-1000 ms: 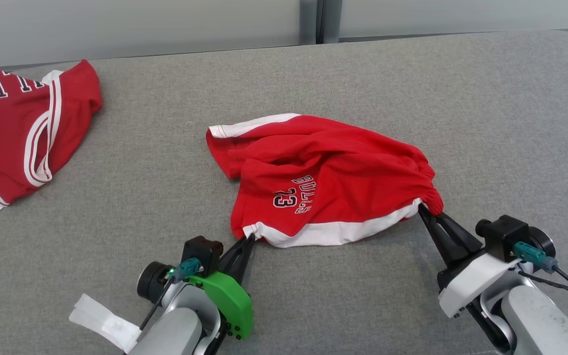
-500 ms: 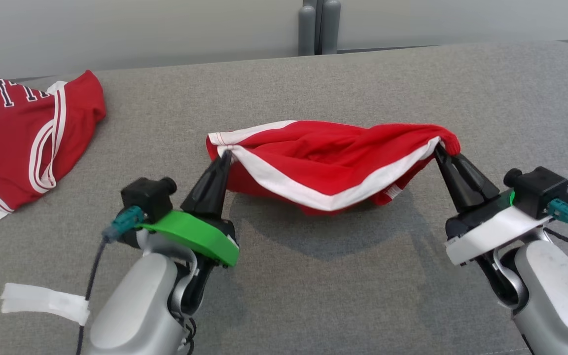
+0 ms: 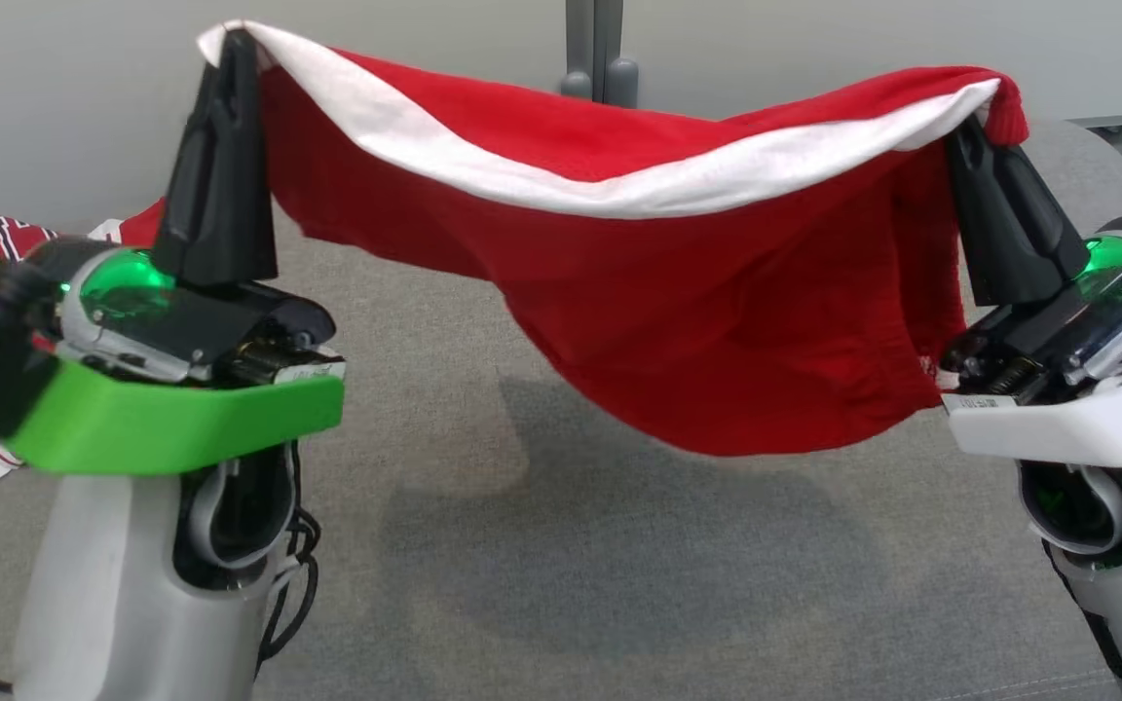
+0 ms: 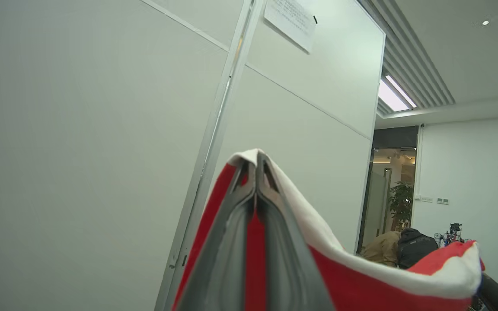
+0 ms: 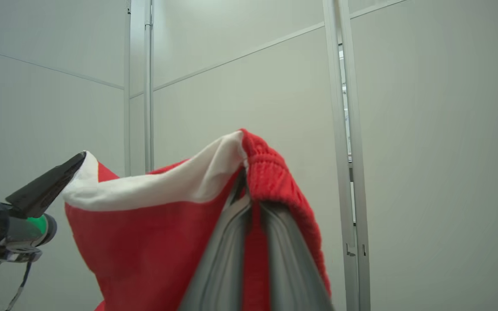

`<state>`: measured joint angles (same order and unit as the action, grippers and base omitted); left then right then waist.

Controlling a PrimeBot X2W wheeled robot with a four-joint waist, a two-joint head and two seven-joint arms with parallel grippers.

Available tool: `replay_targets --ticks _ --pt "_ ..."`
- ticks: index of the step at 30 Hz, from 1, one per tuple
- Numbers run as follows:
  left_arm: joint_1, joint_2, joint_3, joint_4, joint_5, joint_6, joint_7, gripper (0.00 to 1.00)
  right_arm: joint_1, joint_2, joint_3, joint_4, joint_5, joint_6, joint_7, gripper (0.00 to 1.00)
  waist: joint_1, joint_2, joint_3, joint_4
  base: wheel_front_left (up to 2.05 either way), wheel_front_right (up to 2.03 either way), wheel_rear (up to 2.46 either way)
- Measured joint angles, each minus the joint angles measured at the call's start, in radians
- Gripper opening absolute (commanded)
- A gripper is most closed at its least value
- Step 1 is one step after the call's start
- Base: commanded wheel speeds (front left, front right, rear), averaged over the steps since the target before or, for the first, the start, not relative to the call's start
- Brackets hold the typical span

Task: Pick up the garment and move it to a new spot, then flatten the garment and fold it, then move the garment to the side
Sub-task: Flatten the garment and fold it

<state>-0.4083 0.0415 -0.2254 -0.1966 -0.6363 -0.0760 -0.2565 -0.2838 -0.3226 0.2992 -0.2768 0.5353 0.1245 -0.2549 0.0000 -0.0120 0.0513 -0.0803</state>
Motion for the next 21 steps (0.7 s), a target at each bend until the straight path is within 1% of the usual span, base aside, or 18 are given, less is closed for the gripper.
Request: replay_targets --ticks 2,4,5,7,9,12,13,15,16,17,18,20,21 --pt "0.000 -0.002 0.023 -0.090 0.014 -0.003 -0.001 0.00 0.001 -0.012 -0.010 -0.055 0.034 0.000 0.000 0.00 0.0000 0.0000 -0.008 -0.004 0.00 0.00 0.00" --pt "0.001 -0.002 0.053 -0.164 0.033 -0.003 -0.001 0.00 0.000 -0.024 -0.051 -0.106 0.056 0.000 0.000 0.00 0.0000 0.0000 -0.013 -0.007 0.00 0.00 0.00" --pt "0.003 0.001 0.064 -0.190 0.036 -0.002 -0.001 0.00 0.000 -0.026 -0.071 -0.123 0.071 0.000 -0.001 0.00 0.0000 0.0000 -0.015 -0.007 0.00 0.00 0.00" --pt "0.018 0.006 0.058 -0.211 0.039 -0.002 -0.004 0.00 0.004 -0.043 -0.065 -0.133 0.110 0.000 0.008 0.00 0.0000 0.0000 -0.015 -0.005 0.00 0.00 0.00" --pt "0.049 0.012 0.037 -0.198 0.037 0.006 -0.004 0.00 0.016 -0.078 -0.003 -0.113 0.144 0.000 0.078 0.00 0.0000 0.0000 -0.013 0.000 0.00 0.00 0.00" --pt "0.101 0.019 0.025 -0.133 0.009 0.012 0.024 0.00 0.025 -0.107 0.160 -0.019 0.201 0.000 0.209 0.00 0.0000 0.0000 -0.002 0.005 0.00 0.00 0.00" --pt "0.110 0.030 0.024 -0.105 0.007 0.013 0.033 0.00 0.018 -0.114 0.205 0.020 0.211 0.000 0.245 0.00 0.0000 0.0000 0.003 0.005 0.00 0.00 0.00" --pt "0.109 0.030 0.022 -0.032 -0.044 0.014 0.061 0.00 -0.038 -0.116 0.256 0.109 0.223 0.000 0.305 0.00 0.0000 0.0000 0.014 0.006 0.00 0.00 0.00" --pt "0.099 0.027 0.023 0.001 -0.048 0.013 0.061 0.00 -0.089 -0.117 0.260 0.150 0.206 0.000 0.323 0.00 0.0000 0.0000 0.018 0.008 0.00 0.00 0.00" --pt "0.075 0.024 0.035 0.028 -0.049 0.013 0.057 0.00 -0.157 -0.107 0.235 0.188 0.188 0.000 0.326 0.00 0.0000 0.0000 0.021 0.012 0.00 0.00 0.00" --pt "0.035 0.021 0.055 0.037 -0.046 0.014 0.046 0.00 -0.232 -0.078 0.174 0.215 0.173 0.000 0.312 0.00 0.0000 0.0000 0.023 0.017 0.00 0.00 0.00" --pt "-0.088 0.021 0.095 0.026 -0.037 0.014 0.034 0.00 -0.402 -0.007 0.040 0.223 0.158 -0.024 0.241 0.00 0.0001 0.0000 0.026 0.028 0.00 0.00 0.00" --pt "-0.150 0.021 0.099 0.011 -0.033 0.014 0.030 0.00 -0.476 0.010 0.006 0.222 0.158 -0.031 0.221 0.00 0.0001 0.0000 0.027 0.034 0.00 0.00 0.00"
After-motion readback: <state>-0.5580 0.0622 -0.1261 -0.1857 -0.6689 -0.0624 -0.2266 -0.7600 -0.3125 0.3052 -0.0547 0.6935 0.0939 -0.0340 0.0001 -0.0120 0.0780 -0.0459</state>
